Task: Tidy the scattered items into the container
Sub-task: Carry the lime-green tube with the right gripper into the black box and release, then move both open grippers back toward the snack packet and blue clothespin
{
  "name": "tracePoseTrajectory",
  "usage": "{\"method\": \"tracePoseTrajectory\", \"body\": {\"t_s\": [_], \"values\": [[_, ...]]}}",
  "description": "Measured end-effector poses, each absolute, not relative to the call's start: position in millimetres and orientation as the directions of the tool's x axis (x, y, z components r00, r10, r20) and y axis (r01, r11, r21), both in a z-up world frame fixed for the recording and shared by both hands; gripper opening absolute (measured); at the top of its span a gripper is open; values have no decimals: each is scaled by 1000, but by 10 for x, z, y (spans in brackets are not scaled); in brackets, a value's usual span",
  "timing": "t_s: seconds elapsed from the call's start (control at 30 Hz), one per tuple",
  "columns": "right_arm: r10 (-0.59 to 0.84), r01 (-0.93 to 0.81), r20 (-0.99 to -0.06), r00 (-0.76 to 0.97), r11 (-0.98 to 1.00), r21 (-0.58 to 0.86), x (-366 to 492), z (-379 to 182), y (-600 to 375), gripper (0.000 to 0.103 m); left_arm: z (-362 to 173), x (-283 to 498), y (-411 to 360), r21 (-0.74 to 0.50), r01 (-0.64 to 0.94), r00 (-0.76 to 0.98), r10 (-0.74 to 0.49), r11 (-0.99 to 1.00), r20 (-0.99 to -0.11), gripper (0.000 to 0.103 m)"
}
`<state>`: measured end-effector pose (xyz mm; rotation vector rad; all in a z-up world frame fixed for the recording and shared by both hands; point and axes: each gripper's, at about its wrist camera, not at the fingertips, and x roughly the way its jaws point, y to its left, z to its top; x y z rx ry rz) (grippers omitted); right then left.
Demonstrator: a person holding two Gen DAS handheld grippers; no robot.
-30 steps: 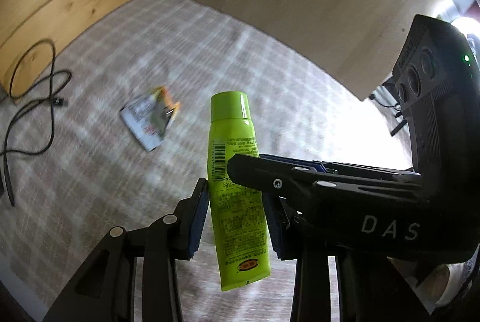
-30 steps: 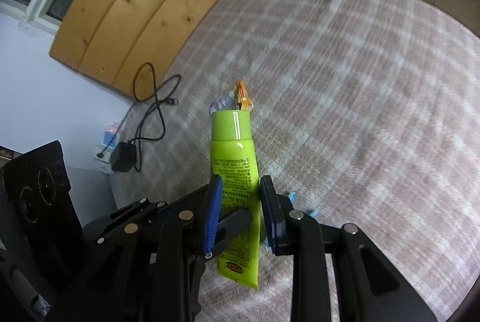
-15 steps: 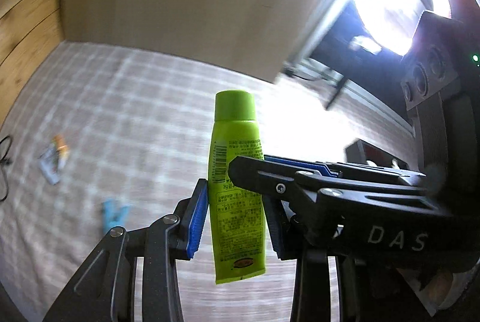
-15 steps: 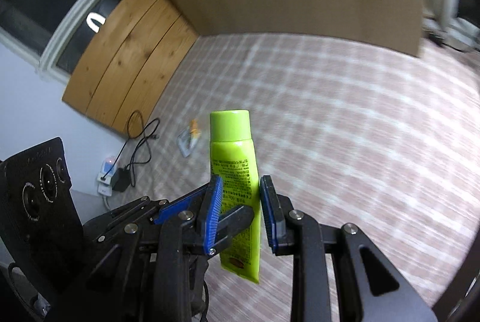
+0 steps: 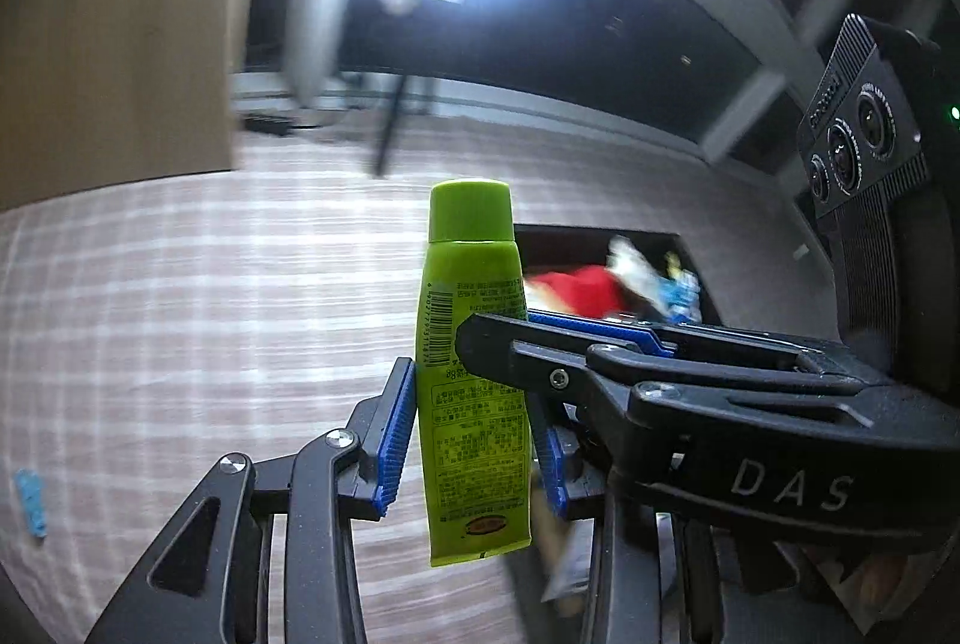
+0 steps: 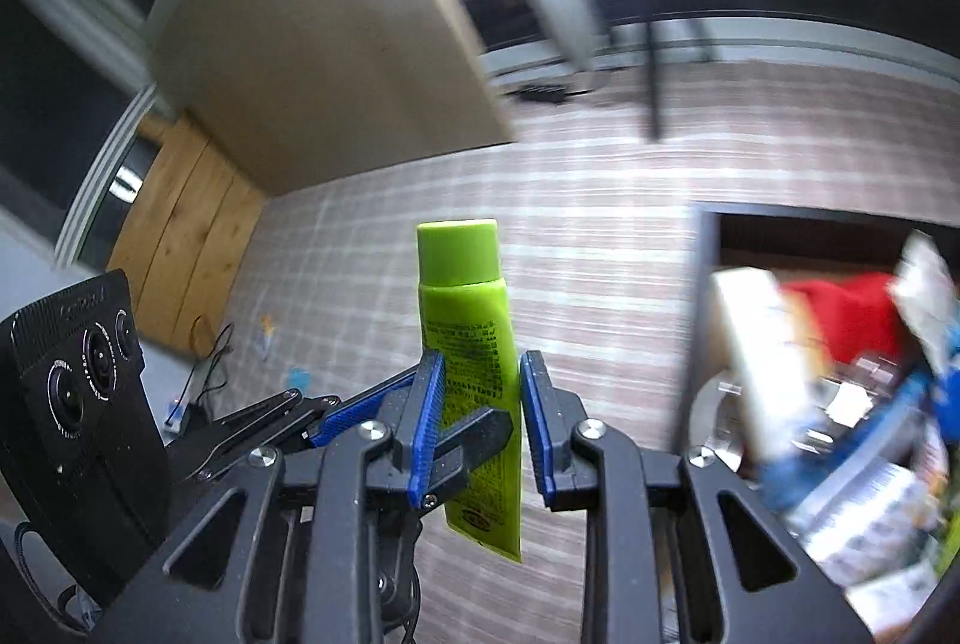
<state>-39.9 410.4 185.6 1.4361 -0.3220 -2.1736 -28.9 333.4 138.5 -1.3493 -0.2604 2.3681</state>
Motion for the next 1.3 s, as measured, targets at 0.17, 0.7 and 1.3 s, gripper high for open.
{"method": "tracePoseTrajectory", "body": {"t_s": [0.17, 0.7, 1.3], "values": [[-491, 200, -792, -362, -871, 448, -317, 1887, 4764, 26, 1460, -218, 3825, -355, -331, -410, 472, -874, -780, 34], [-313, -12, -807, -501, -930, 368, -160, 1976, 6031, 55, 1486, -308, 4686, -291, -407, -372, 448, -866, -813, 57], [-289, 27, -833, -472, -949, 314, -287, 1808, 5649, 57, 1380, -235, 3494, -223, -190, -439, 286, -956, -852, 67]]}}
